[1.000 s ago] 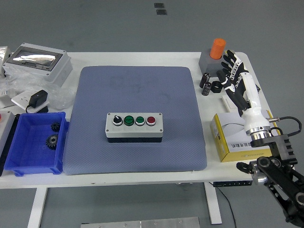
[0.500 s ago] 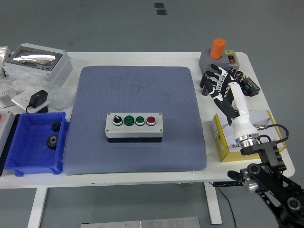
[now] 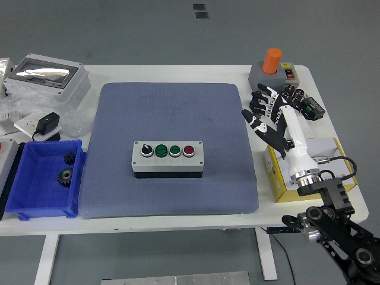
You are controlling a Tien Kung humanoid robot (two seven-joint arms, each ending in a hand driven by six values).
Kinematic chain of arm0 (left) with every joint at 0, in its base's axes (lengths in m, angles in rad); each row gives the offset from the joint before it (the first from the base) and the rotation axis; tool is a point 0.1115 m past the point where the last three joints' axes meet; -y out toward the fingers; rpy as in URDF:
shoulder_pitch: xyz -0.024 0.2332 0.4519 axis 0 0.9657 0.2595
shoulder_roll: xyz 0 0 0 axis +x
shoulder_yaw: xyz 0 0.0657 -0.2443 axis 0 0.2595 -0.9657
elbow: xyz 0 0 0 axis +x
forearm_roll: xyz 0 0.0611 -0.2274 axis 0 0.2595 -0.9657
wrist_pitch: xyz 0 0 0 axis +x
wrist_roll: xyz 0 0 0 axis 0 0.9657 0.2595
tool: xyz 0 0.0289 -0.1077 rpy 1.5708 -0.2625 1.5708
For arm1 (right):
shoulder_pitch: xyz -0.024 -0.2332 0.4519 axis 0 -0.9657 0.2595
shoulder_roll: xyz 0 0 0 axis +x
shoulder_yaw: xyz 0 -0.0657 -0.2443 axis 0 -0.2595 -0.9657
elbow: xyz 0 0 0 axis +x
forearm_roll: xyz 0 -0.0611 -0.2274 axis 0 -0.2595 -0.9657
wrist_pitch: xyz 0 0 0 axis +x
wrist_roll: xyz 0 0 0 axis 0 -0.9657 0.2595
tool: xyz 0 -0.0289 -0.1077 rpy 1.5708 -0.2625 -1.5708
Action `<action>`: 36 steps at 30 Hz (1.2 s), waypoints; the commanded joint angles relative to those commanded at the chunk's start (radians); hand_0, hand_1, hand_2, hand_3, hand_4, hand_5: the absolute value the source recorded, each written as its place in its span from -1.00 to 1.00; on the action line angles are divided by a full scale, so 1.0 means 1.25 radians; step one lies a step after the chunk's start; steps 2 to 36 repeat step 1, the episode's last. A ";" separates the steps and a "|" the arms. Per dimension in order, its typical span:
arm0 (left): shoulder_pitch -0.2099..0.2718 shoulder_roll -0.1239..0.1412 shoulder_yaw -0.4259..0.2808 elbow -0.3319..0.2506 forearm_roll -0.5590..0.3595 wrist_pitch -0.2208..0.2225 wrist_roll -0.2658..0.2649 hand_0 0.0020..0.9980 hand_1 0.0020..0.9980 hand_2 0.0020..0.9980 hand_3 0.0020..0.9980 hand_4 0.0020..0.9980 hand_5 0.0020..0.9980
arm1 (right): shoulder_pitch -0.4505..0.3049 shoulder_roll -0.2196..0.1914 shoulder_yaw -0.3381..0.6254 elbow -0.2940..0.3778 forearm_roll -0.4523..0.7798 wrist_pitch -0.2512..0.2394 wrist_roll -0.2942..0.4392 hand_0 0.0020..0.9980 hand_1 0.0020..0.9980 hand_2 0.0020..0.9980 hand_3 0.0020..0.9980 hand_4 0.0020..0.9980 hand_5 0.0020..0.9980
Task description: Pick up the button,place it on the desk,press the button,press the button
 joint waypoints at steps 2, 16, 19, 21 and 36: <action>0.000 0.000 0.000 0.000 0.000 0.000 0.000 0.37 0.32 0.26 0.54 0.61 0.46 | 0.000 0.000 0.001 0.000 -0.002 0.000 -0.001 0.47 0.50 0.59 0.73 0.73 -0.27; 0.000 0.000 0.000 0.000 0.000 0.000 0.000 0.37 0.32 0.26 0.54 0.61 0.46 | 0.000 0.000 0.001 0.000 -0.002 0.000 -0.001 0.47 0.50 0.59 0.73 0.73 -0.27; 0.000 0.000 0.000 0.000 0.000 0.000 0.000 0.37 0.32 0.26 0.54 0.61 0.46 | 0.000 0.000 0.001 0.000 -0.002 0.000 -0.001 0.47 0.50 0.59 0.73 0.73 -0.27; 0.000 0.000 0.000 0.000 0.000 0.000 0.000 0.37 0.32 0.26 0.54 0.61 0.46 | 0.000 0.000 0.001 0.000 -0.002 0.000 -0.001 0.47 0.50 0.59 0.73 0.73 -0.27; 0.000 0.000 0.000 0.000 0.000 0.000 0.000 0.37 0.32 0.26 0.54 0.61 0.46 | 0.000 0.000 0.001 0.000 -0.002 0.000 -0.001 0.47 0.50 0.59 0.73 0.73 -0.27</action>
